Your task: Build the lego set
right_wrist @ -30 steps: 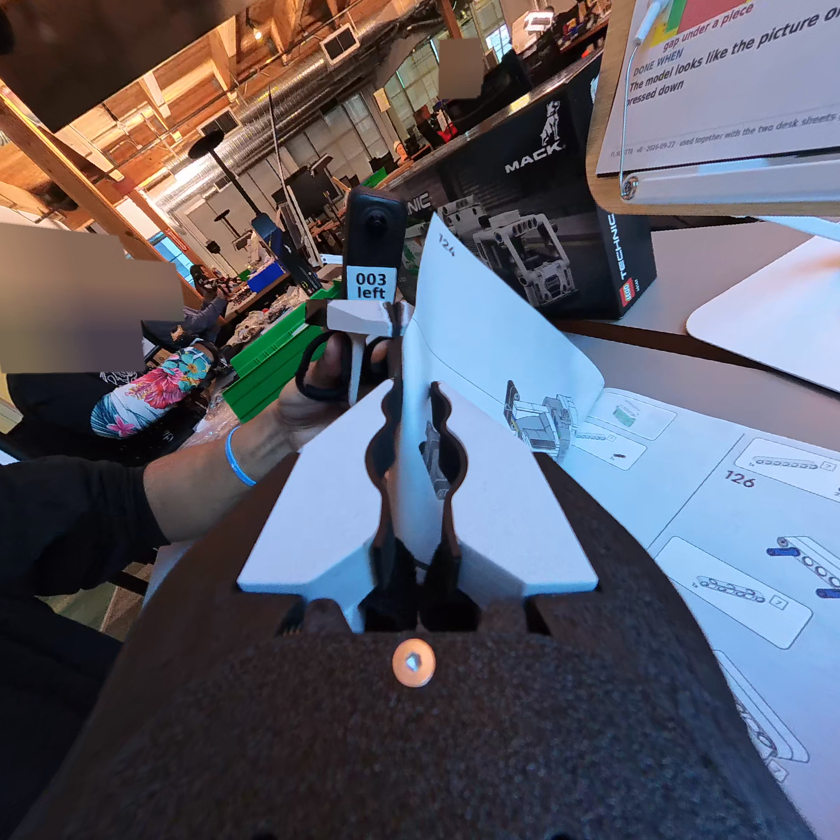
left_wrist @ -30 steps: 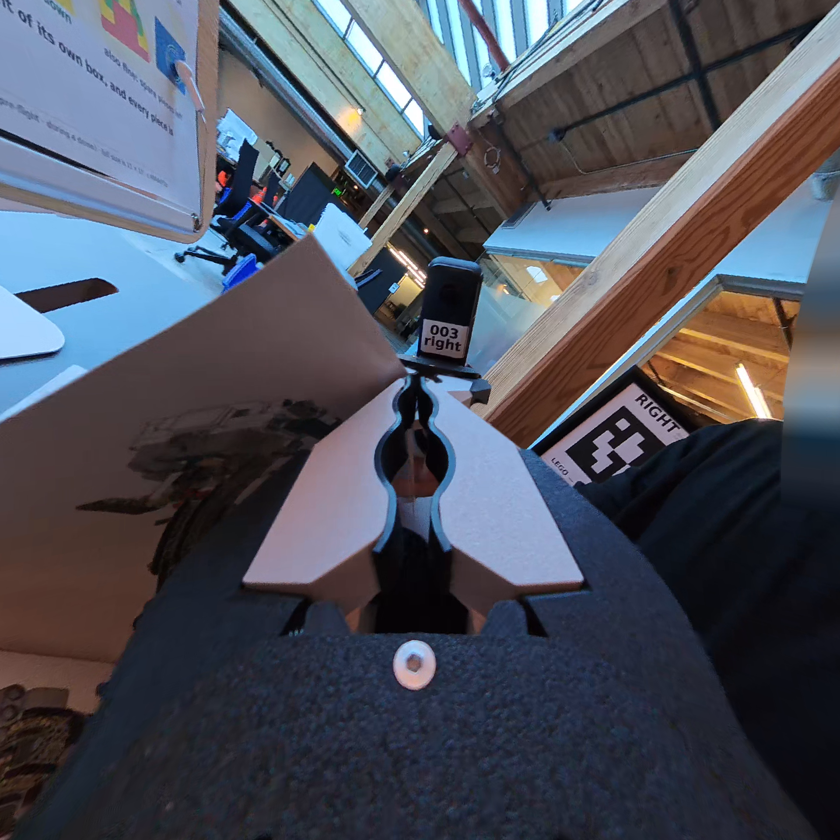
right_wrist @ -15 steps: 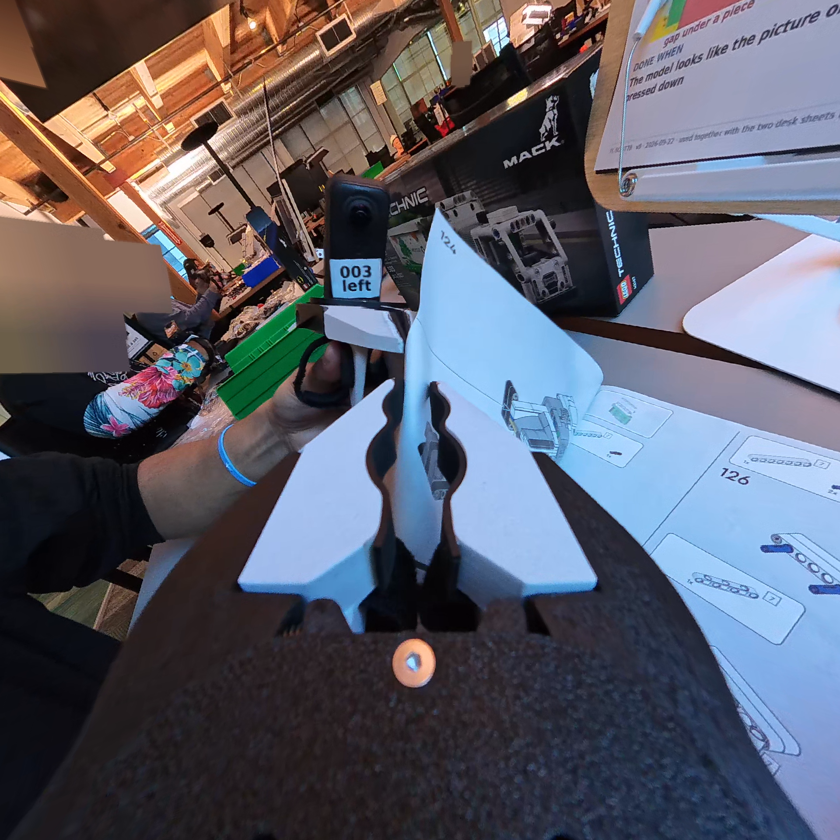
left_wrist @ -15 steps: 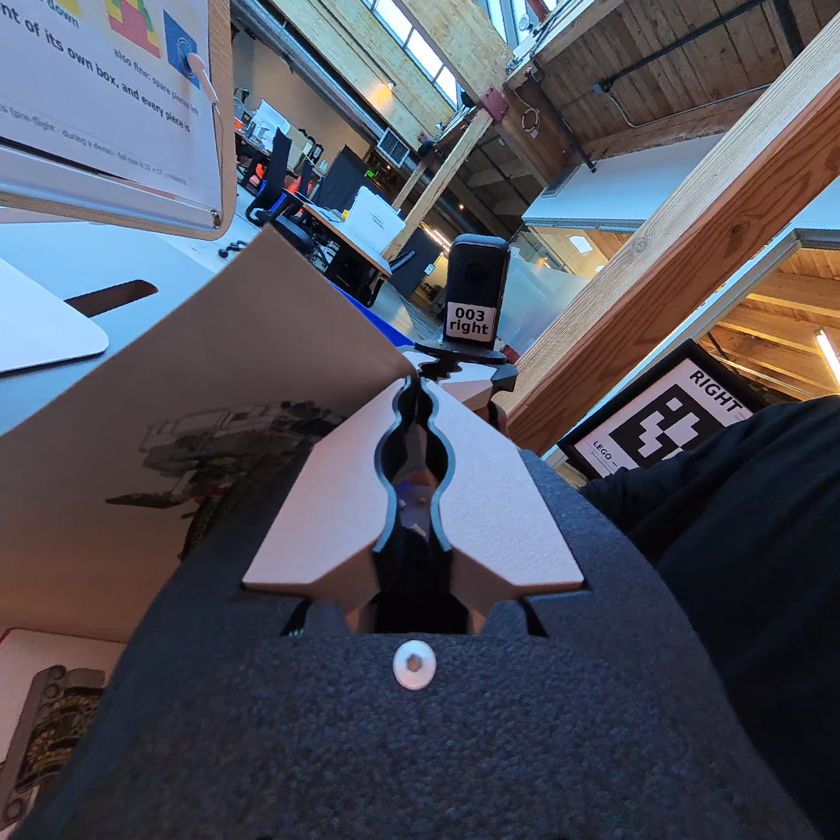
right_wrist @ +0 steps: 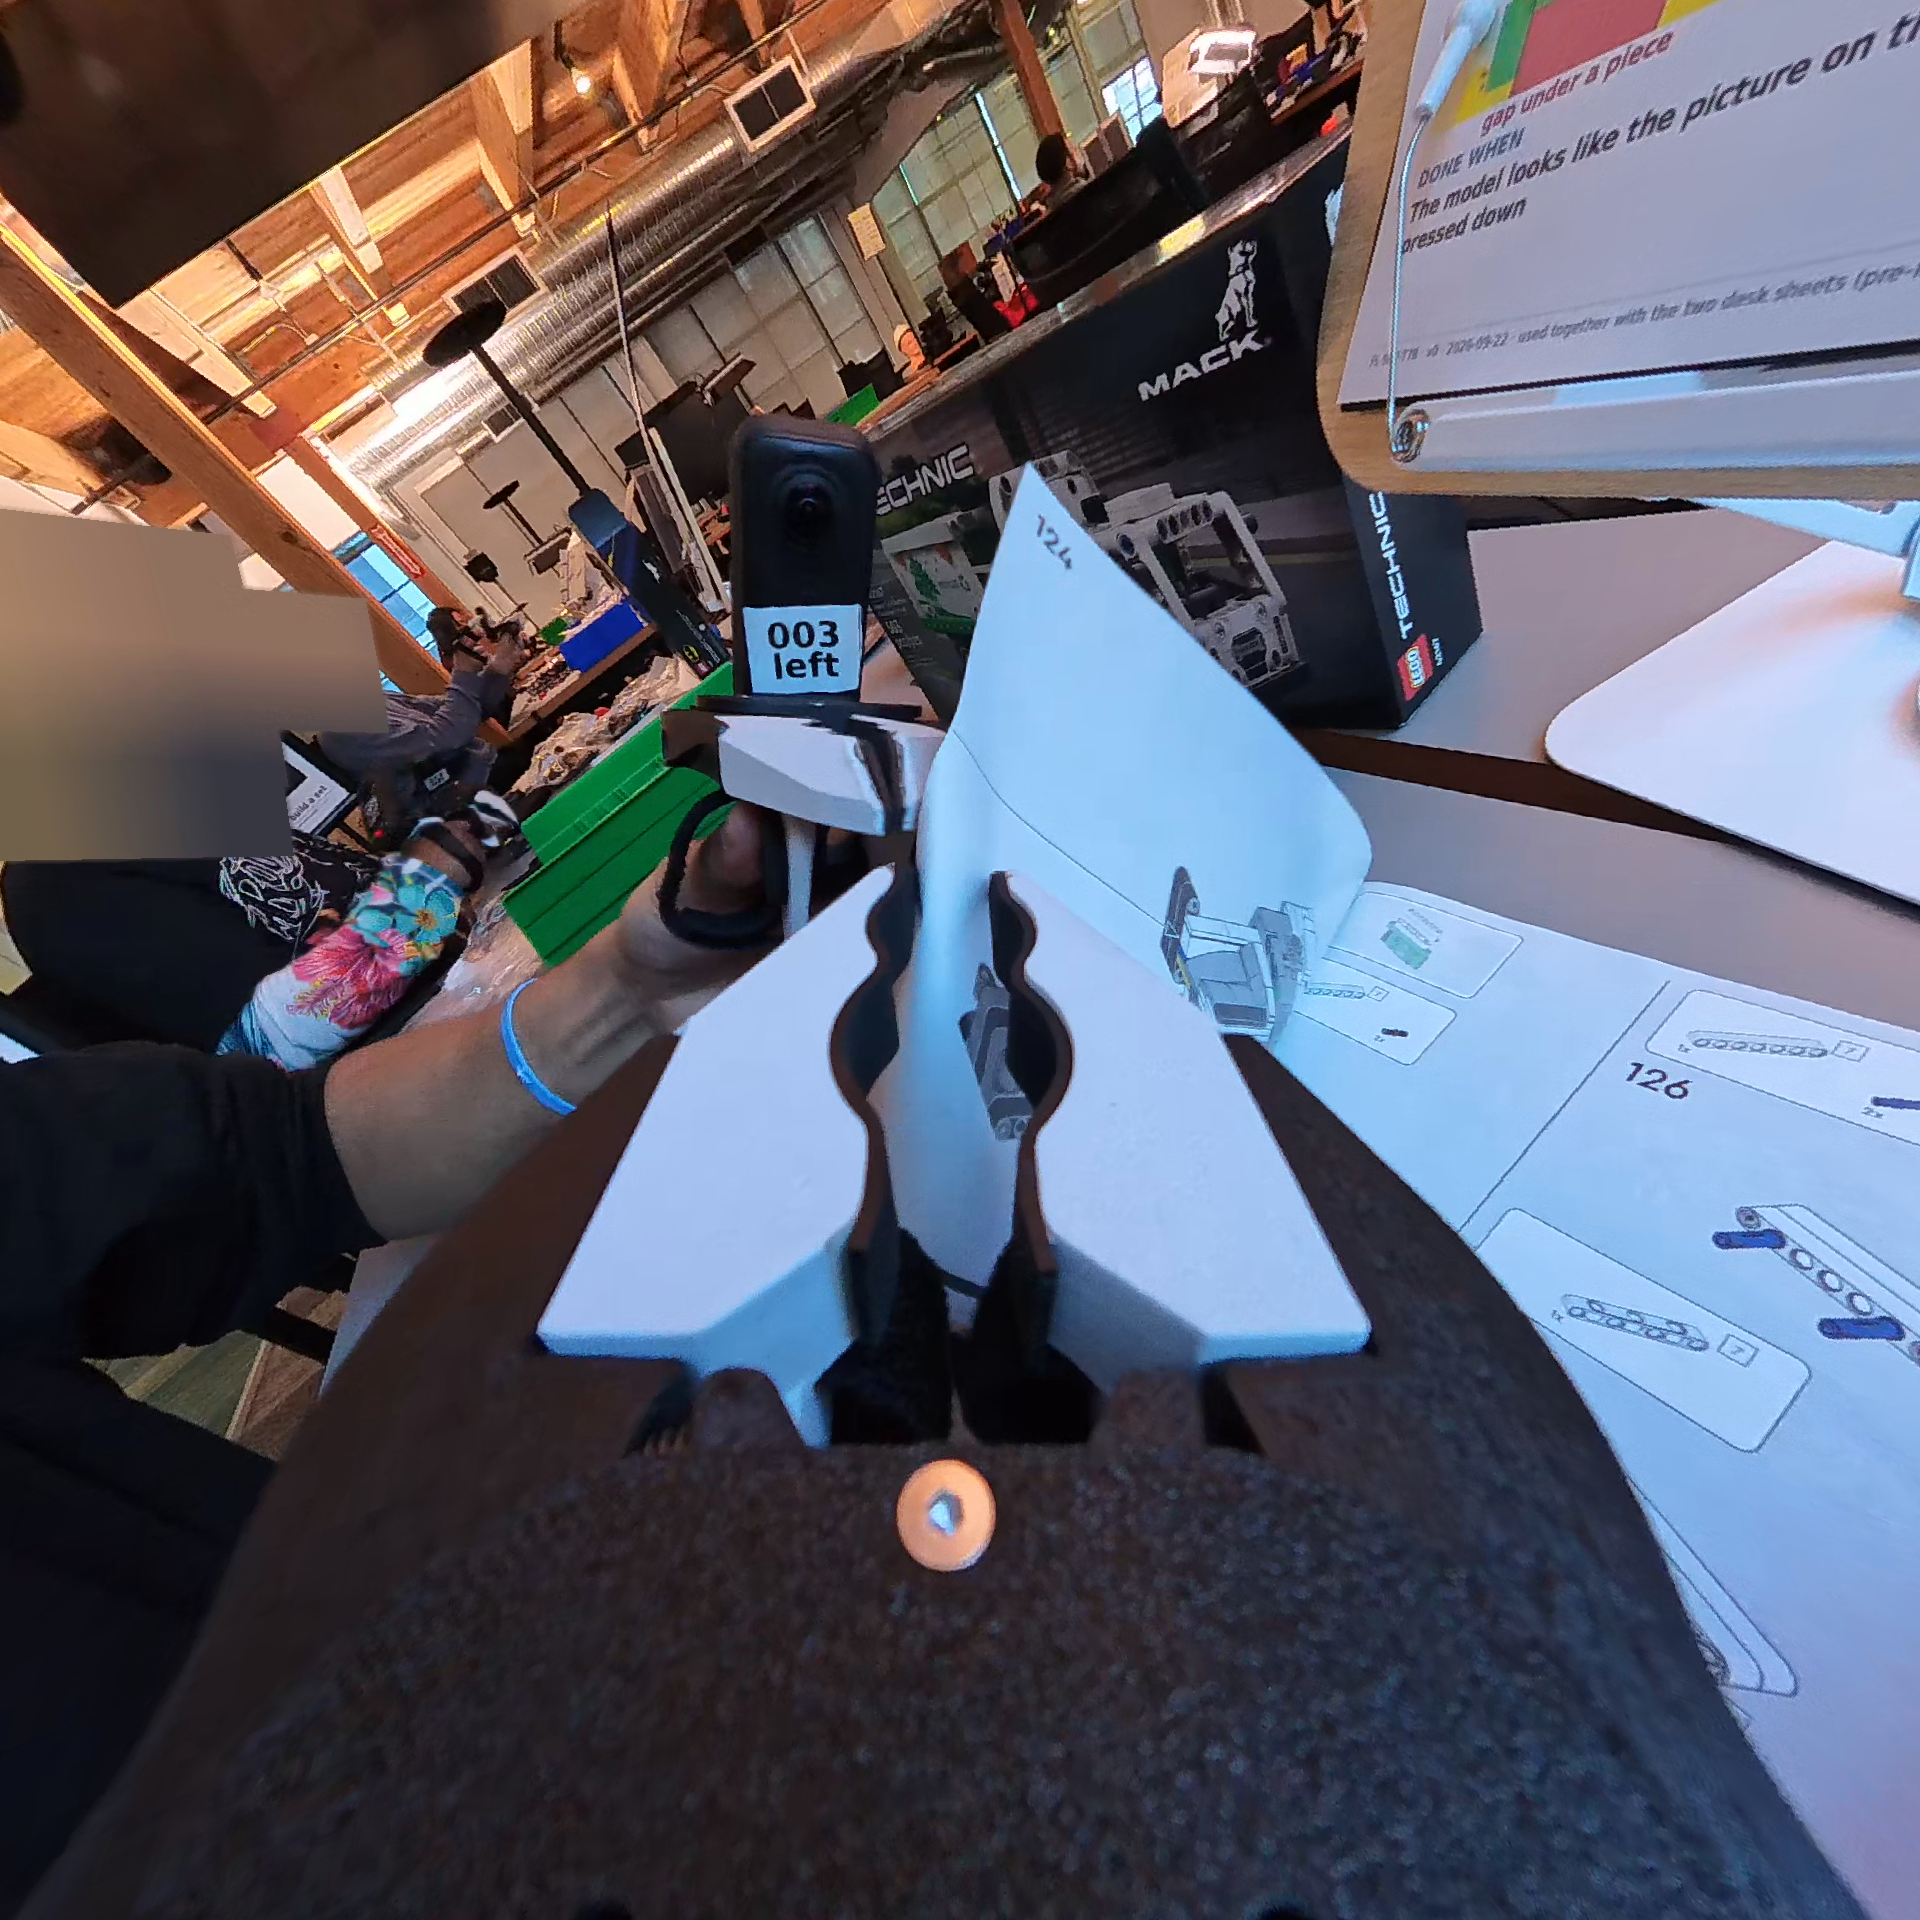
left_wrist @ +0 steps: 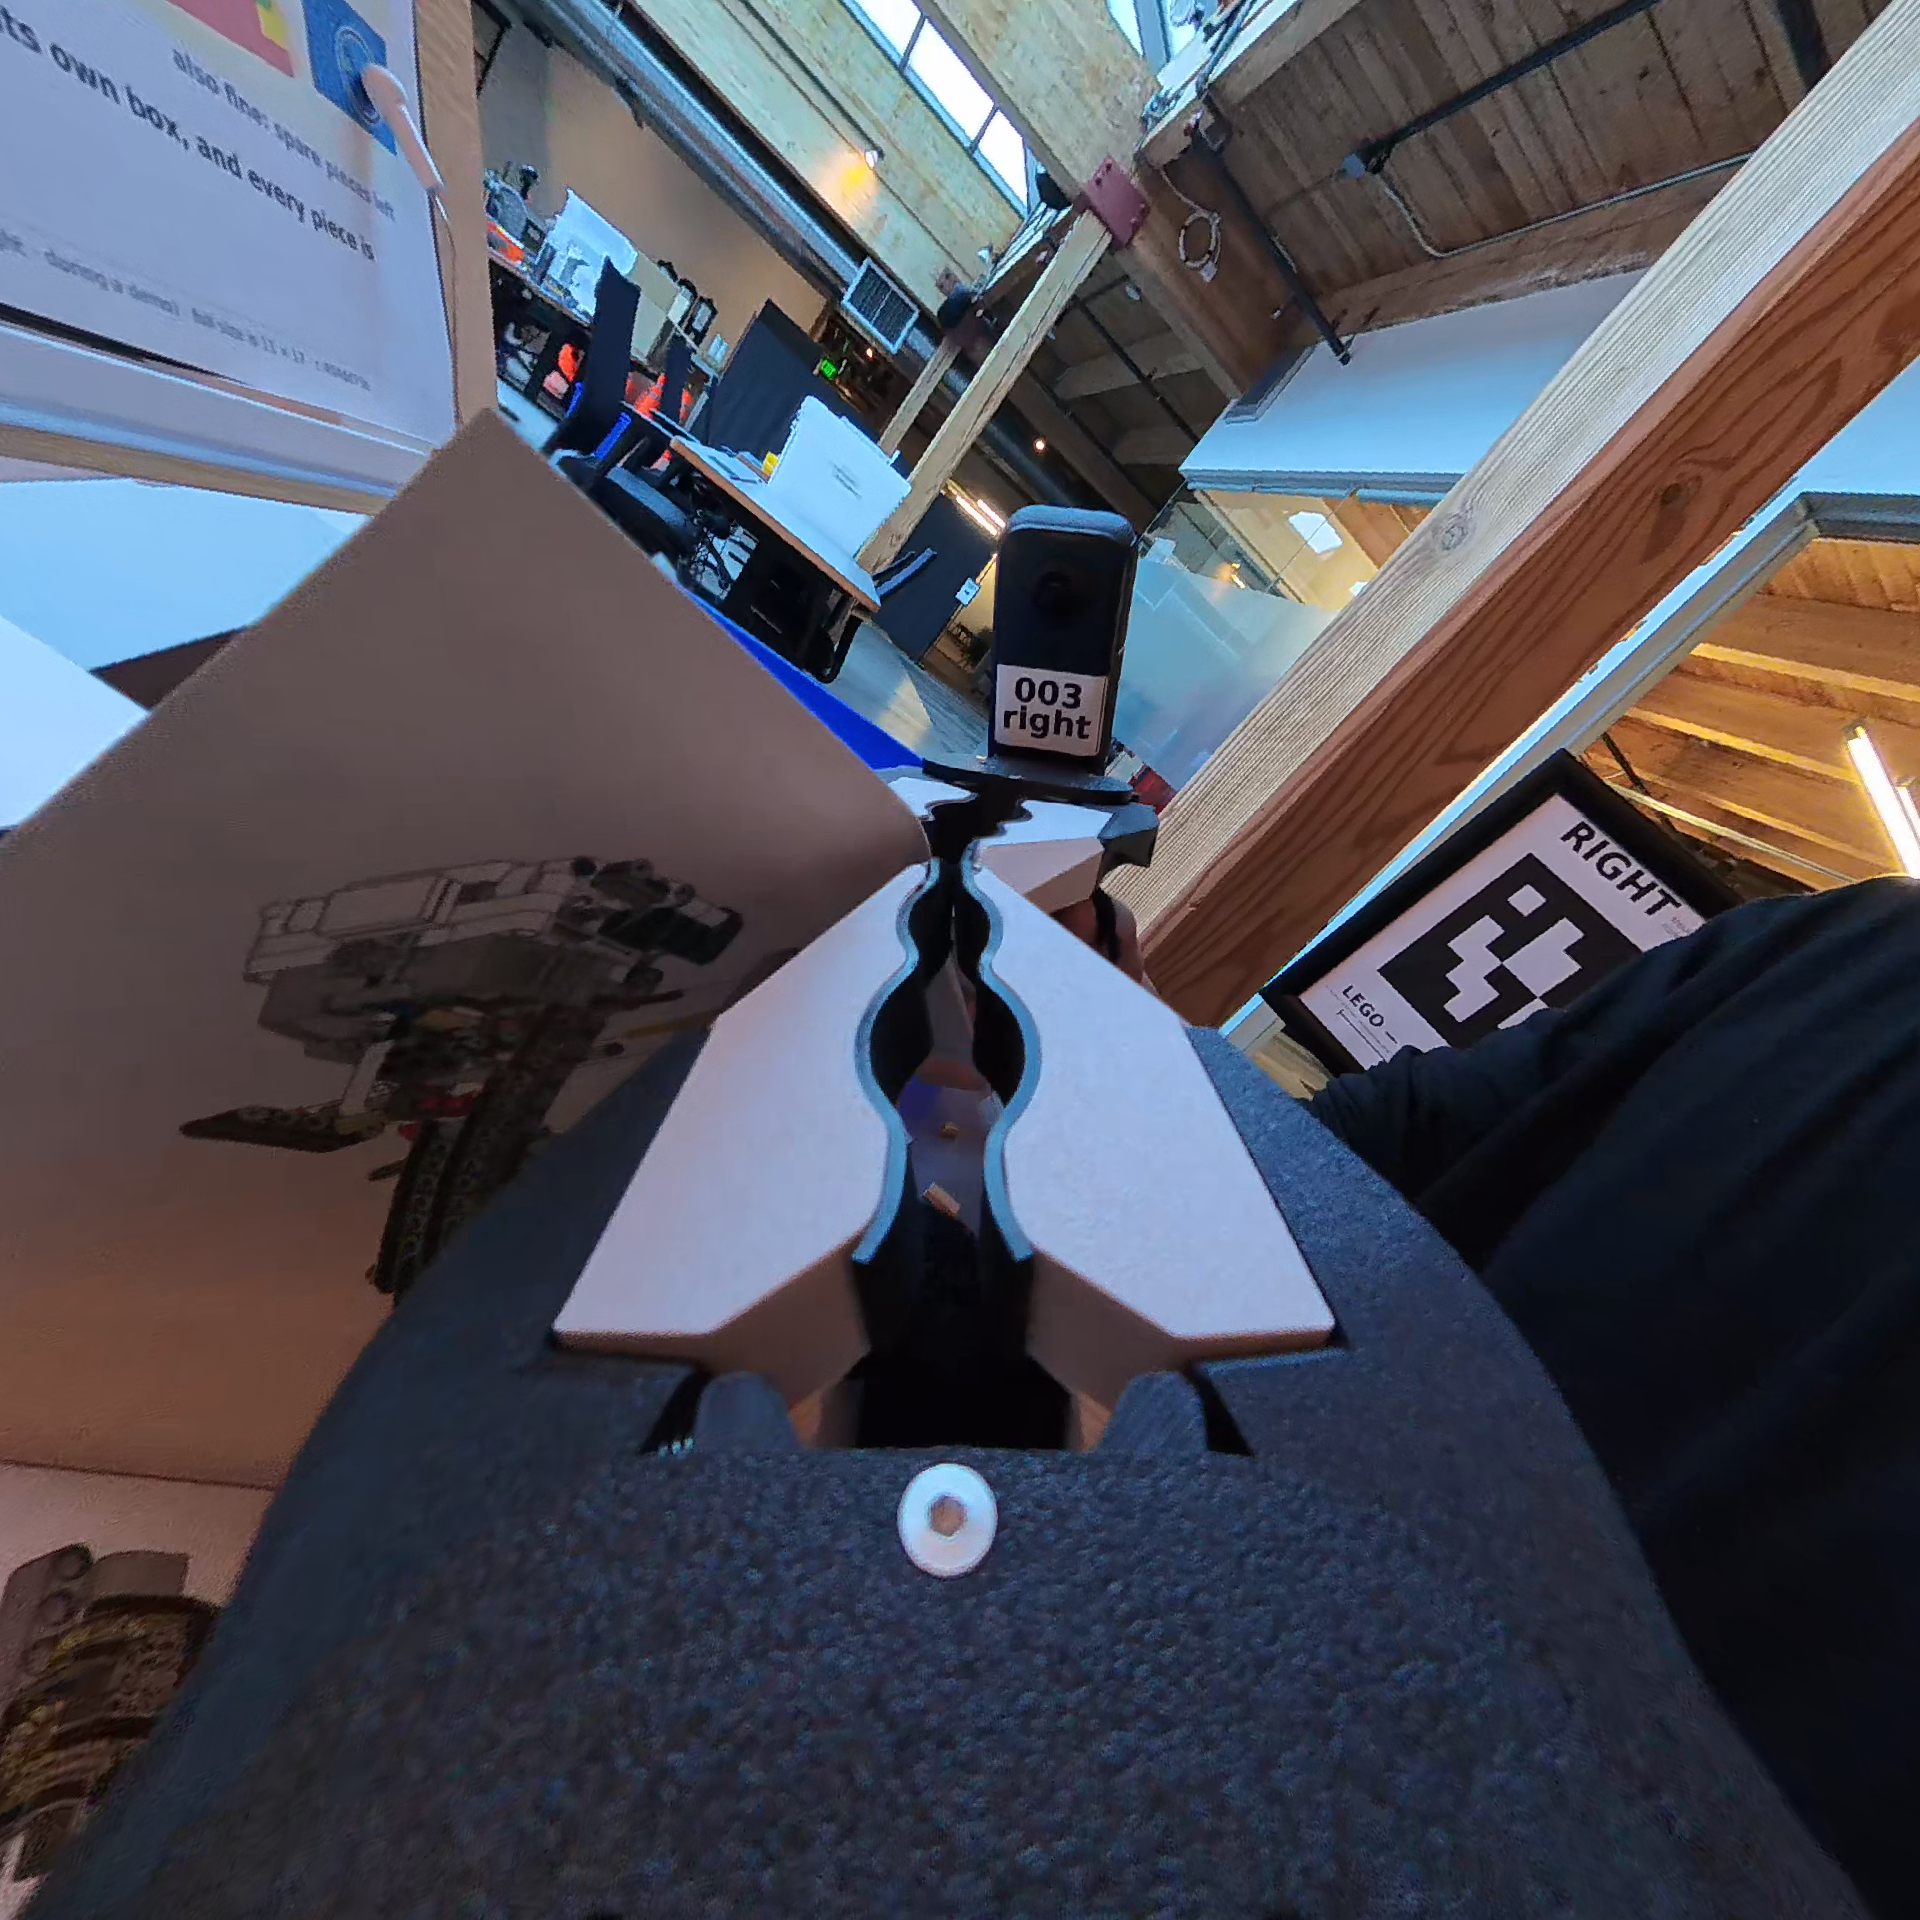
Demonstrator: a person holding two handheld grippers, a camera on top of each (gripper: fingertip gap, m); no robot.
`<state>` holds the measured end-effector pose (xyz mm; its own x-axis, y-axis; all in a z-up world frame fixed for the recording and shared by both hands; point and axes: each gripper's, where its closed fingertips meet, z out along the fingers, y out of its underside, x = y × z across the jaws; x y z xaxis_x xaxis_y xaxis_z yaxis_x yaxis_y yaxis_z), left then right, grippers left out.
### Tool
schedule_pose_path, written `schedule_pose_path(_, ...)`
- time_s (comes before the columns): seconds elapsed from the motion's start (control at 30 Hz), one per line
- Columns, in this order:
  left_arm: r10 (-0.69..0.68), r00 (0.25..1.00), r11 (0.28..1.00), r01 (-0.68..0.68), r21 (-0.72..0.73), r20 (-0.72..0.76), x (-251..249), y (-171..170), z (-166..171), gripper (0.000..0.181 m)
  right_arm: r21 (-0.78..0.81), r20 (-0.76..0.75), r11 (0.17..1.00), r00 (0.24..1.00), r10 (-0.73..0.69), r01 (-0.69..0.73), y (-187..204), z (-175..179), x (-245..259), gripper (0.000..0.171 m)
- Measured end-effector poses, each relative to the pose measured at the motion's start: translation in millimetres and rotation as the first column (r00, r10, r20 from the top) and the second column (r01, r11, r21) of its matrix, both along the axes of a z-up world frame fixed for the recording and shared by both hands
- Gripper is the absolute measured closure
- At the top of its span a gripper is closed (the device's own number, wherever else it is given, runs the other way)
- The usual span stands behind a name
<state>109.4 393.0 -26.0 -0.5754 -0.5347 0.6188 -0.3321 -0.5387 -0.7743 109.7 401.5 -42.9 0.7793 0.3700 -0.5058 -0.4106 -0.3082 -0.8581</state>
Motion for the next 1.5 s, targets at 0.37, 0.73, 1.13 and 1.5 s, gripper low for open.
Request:
schedule_pose_path(0.37, 0.036, 0.999, 0.999, -0.036, 0.012, -0.027, 2.1, 4.9, -3.5, 0.174, -0.001, 0.009, 1.000, 1.000, 0.004, -0.004, 0.0, -0.4, -2.3, 0.159)
schedule_pose_path(0.73, 0.049, 0.999, 0.999, -0.049, 0.022, 0.001, 0.3, 4.6, -0.5, 0.181, -0.002, 0.012, 1.000, 1.000, 0.010, -0.010, 0.7, -1.2, -4.6, 0.159)
schedule_pose_path(1.13, 0.042, 0.999, 0.999, -0.042, 0.008, -0.005, 0.2, 4.1, -1.8, 0.181, -0.006, 0.014, 1.000, 1.000, 0.017, -0.017, 0.8, -1.8, -6.3, 0.159)
schedule_pose_path(1.5, 0.015, 1.000, 1.000, -0.015, -0.014, 0.008, -1.7, 2.3, 2.0, 0.181, 0.018, 0.000, 0.999, 1.000, 0.027, -0.027, -4.0, 4.7, -4.5, 0.154)
